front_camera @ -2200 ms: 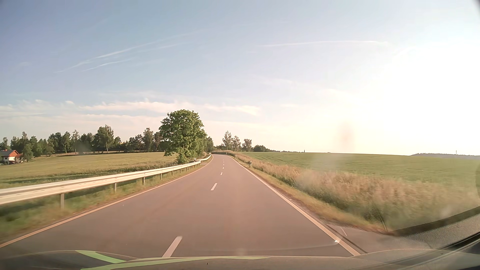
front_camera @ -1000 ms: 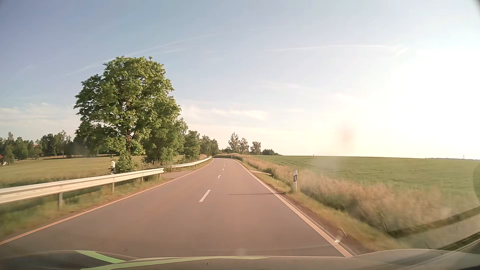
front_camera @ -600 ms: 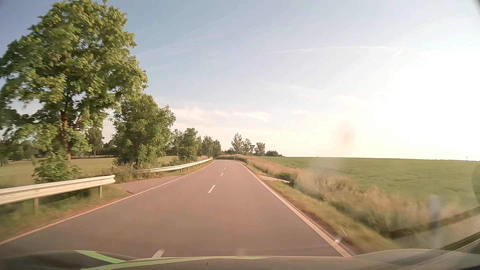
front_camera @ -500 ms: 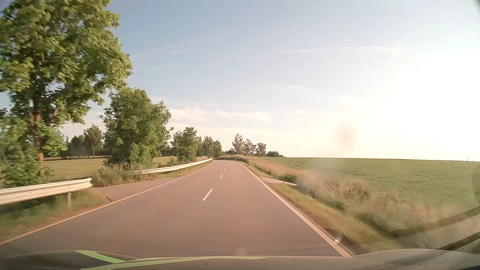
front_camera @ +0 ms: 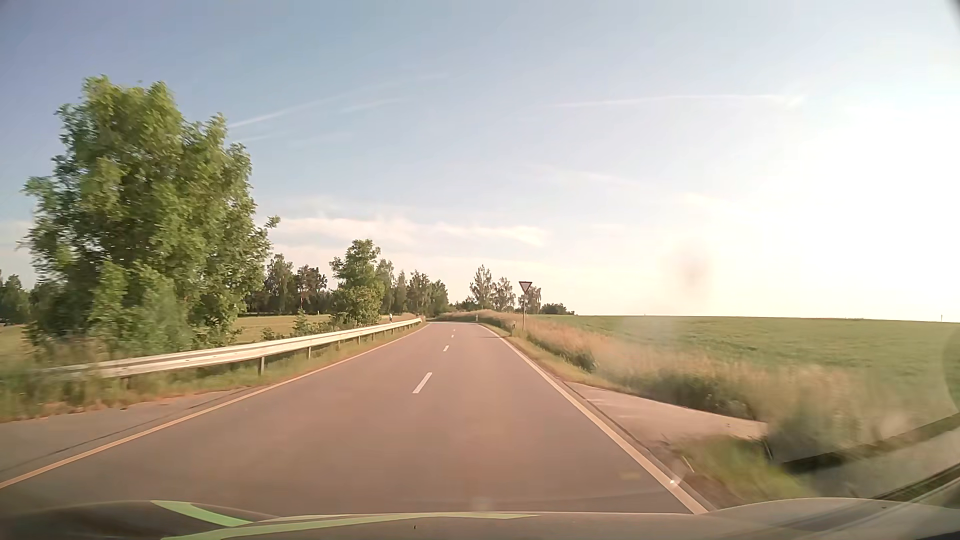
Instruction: Follow the waypoints while adhering to traffic rules and regulations
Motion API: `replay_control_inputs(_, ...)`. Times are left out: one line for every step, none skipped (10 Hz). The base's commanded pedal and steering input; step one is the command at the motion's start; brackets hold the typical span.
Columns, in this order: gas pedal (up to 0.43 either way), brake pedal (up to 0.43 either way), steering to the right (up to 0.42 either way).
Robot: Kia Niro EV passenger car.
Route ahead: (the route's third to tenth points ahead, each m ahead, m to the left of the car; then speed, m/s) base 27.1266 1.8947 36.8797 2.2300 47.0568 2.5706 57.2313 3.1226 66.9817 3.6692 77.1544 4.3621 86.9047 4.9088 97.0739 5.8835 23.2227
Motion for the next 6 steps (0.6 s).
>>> replay_control_inputs(0.0,0.0,-0.005)
replay_control_inputs(0.0,0.012,-0.005)
replay_control_inputs(0.0,0.049,-0.004)
replay_control_inputs(0.0,0.073,-0.003)
replay_control_inputs(0.0,0.091,0.001)
replay_control_inputs(0.0,0.104,0.001)
